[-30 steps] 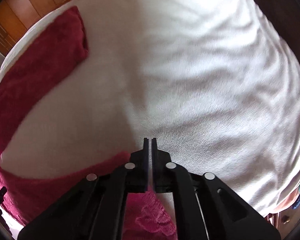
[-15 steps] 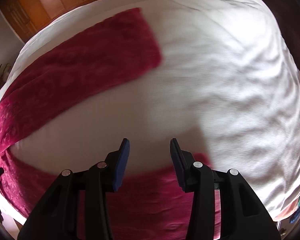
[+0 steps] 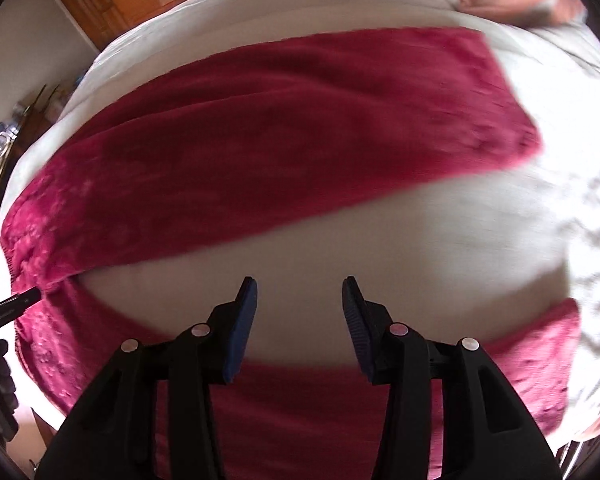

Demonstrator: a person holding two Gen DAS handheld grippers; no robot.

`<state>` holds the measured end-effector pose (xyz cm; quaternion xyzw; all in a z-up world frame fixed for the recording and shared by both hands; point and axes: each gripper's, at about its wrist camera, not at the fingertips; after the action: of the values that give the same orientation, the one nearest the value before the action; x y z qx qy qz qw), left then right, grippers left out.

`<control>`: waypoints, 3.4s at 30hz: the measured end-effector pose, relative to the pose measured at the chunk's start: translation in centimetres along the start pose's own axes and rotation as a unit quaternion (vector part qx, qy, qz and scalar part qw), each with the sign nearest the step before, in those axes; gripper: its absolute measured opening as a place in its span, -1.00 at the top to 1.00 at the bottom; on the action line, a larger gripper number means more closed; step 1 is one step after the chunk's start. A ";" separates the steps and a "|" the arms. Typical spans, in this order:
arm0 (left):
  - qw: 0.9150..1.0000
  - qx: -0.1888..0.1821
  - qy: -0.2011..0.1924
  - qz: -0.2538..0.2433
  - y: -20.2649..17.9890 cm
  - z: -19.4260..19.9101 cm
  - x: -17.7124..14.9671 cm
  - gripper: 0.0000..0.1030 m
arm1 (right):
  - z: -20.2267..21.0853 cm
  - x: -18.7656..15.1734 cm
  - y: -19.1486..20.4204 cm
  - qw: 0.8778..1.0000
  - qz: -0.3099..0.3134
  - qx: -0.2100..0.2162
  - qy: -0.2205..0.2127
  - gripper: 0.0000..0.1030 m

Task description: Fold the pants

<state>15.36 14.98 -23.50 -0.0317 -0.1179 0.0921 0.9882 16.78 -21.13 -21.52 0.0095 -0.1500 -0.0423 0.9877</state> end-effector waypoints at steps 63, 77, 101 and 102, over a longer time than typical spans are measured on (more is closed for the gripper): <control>0.995 0.068 -0.036 0.056 24.3 -0.4 13.0 -0.50 | 0.0 8.2 -3.3 0.990 -0.127 -0.056 0.023 0.10; 0.968 -0.098 -0.015 0.229 20.0 2.3 14.2 -0.57 | -3.9 12.2 -5.3 0.990 -0.132 -0.027 0.040 -0.07; 0.879 -0.093 0.031 0.466 20.8 -5.8 19.8 0.66 | -5.8 11.2 -5.0 0.991 -0.125 -0.028 0.041 -0.07; 0.878 -0.102 0.029 0.467 20.6 -5.4 19.5 0.70 | -5.8 11.5 -5.4 0.991 -0.128 -0.029 0.039 -0.07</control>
<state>31.68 38.68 -26.00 -0.1861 -0.0693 0.5296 0.8247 28.99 -27.43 -23.83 0.0015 -0.1079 -0.1723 0.9791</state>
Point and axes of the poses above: each gripper's, at about its wrist camera, not at the fingertips, and z roughly against the way its jaws point, y to its left, x to its top, and after that the axes turned 11 degrees about -x, right-handed
